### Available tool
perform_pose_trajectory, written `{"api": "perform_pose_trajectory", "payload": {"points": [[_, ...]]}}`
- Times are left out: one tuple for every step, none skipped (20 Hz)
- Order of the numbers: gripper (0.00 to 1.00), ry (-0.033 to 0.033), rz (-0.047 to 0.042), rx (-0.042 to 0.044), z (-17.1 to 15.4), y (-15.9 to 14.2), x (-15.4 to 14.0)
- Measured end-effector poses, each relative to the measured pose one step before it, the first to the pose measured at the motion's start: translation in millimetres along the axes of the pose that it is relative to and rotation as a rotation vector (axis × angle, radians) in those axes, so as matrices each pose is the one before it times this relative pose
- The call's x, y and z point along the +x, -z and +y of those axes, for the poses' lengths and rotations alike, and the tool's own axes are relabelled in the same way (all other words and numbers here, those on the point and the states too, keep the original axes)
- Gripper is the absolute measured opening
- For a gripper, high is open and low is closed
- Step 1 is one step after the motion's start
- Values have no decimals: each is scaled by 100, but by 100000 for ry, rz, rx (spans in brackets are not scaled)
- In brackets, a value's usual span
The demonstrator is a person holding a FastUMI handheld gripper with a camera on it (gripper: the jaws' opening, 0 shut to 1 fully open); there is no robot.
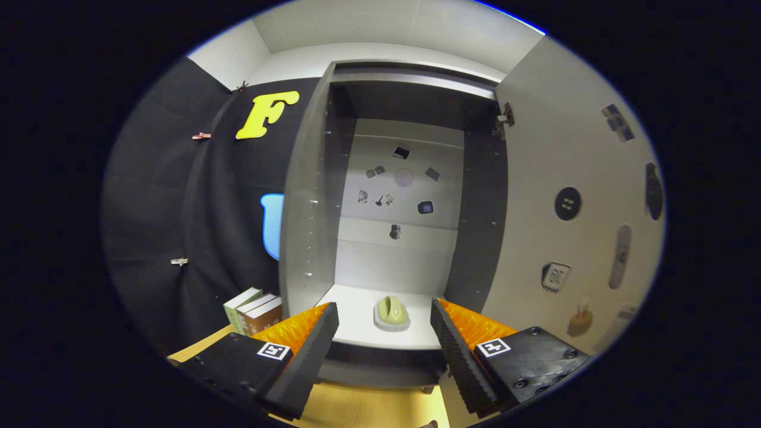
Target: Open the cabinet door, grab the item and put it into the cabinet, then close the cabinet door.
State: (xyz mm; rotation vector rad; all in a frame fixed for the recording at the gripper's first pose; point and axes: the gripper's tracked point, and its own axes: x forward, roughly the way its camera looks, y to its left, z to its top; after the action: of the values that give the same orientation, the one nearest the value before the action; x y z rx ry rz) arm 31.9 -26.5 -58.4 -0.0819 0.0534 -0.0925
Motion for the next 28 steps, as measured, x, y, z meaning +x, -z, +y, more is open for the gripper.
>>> {"api": "perform_pose_trajectory", "payload": {"points": [[98,938,-784,627,-210,-94,-2026],[98,316,97,333,-316,62,-1928],[98,-451,1987,-2,-103,528,-1944],[97,-967,2140,-240,-210,576,-1872],[98,-812,1244,-153,-432,161,-1973],[98,-1035,-114,608,-715,-195,-2146],[98,-687,119,1108,-598,-182,-1819],[98,-1009,752,1424,-790,95,-1885],[98,-876,430,2187,-770,-88,-1965],[98,-1187,216,2525,-893,-220,-1891],[98,-519,352,1872,-1002,-33,-1671],[98,1828,904,457,-1860,437,-1028],[98,3528,1930,-1032,-2260,746,-1038],[98,4365,1471,-1120,-2618,817,-853],[98,2495,-600,477,-1976,69,-499],[98,1063,927,1504,-1749,173,-399],[98,151,316,1523,-1495,129,-421],[98,22,-964,1338,-1690,-160,13],[98,148,-696,835,-1643,-125,344],[98,1325,-53,21,-1801,228,736],[98,736,-300,-990,-1468,181,692],[98,36,-380,-625,-971,33,720],[98,-1071,-47,654,-612,-16,819],[98,-2775,-352,1840,425,8,956],[98,-2804,-10,1786,290,15,612],[98,-2287,108,907,74,105,805],[98,-1808,126,243,13,41,766],[98,-2494,470,108,234,28,542]]}}
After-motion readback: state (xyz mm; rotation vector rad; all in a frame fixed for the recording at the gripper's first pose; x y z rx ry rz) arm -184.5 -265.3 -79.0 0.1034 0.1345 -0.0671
